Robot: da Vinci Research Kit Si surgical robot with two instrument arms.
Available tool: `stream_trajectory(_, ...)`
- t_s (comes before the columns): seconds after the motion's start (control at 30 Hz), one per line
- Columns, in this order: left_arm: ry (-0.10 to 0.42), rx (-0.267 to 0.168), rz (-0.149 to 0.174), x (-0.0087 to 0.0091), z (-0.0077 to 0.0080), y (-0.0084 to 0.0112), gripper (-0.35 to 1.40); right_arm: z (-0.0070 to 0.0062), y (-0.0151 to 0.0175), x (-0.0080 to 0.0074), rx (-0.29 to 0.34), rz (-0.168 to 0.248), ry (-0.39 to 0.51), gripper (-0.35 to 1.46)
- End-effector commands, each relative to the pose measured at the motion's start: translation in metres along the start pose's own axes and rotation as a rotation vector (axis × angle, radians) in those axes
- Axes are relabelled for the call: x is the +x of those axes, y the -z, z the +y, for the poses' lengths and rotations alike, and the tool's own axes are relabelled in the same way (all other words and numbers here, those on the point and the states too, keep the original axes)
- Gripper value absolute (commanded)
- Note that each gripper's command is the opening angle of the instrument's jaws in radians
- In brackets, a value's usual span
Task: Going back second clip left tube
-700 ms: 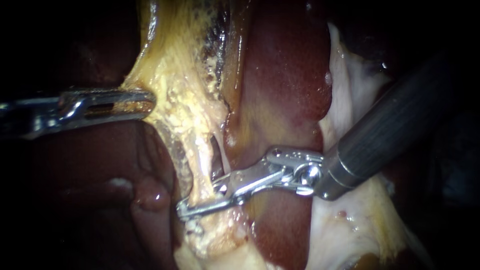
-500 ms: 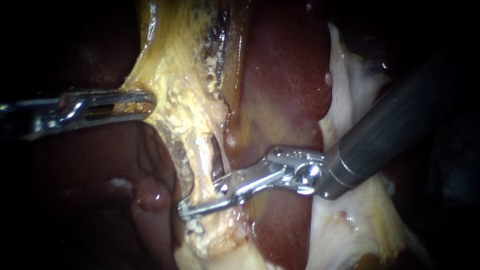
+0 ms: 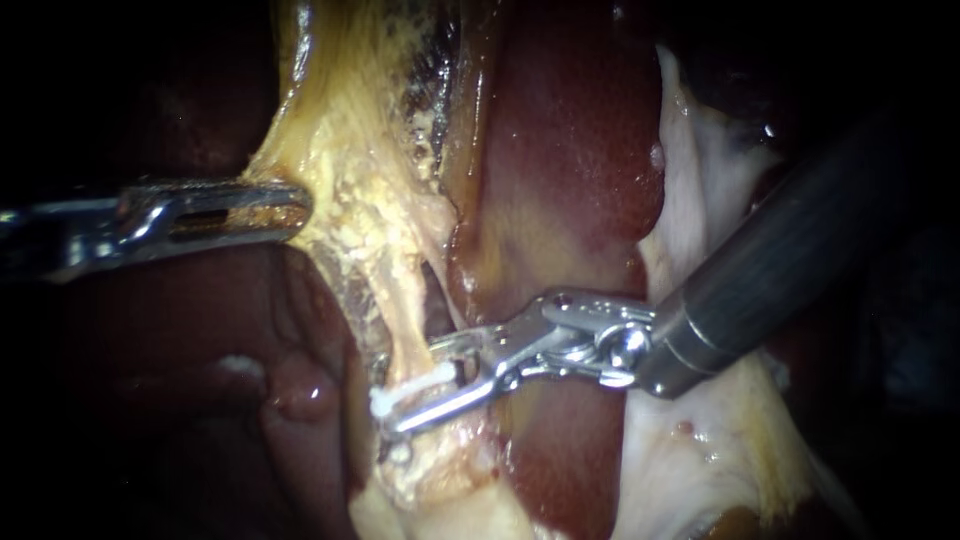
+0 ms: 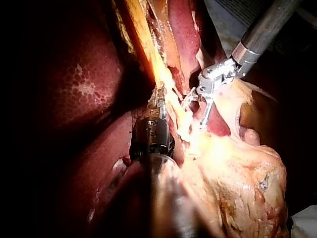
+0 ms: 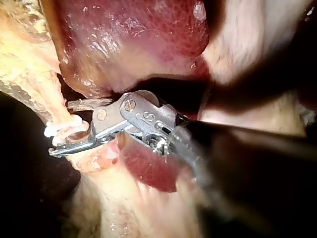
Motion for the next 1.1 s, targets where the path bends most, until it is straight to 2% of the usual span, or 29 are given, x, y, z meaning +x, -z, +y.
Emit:
stream_trajectory(0.03,0.0,0.003,0.001,0.0,0.0,0.0,-0.35,-0.0001,0.0004,0.0002,-0.004,0.002,0.003,0.6)
stream_trajectory(0.23,0.0,0.003,0.001,0.0,0.0,0.0001,-0.35,-0.0008,0.0026,0.0004,-0.026,0.006,0.045,0.6)
stream_trajectory(0.37,0.0,0.003,0.001,0.0001,0.0,0.0001,-0.35,-0.0019,0.0046,0.0004,-0.036,0.007,0.082,0.6)
stream_trajectory(0.47,-0.001,0.003,0.001,0.0002,0.0001,0.0001,-0.35,-0.0031,0.0066,0.0008,-0.049,0.006,0.144,0.6)
stream_trajectory(0.8,-0.003,0.005,0.0,0.0007,0.0001,-0.0004,-0.35,-0.0063,0.0135,0.0046,-0.128,-0.003,0.356,0.6)
stream_trajectory(1.1,-0.006,0.005,0.004,0.0012,0.0001,-0.0012,-0.35,-0.0082,0.0167,0.0067,-0.168,-0.014,0.433,0.6)
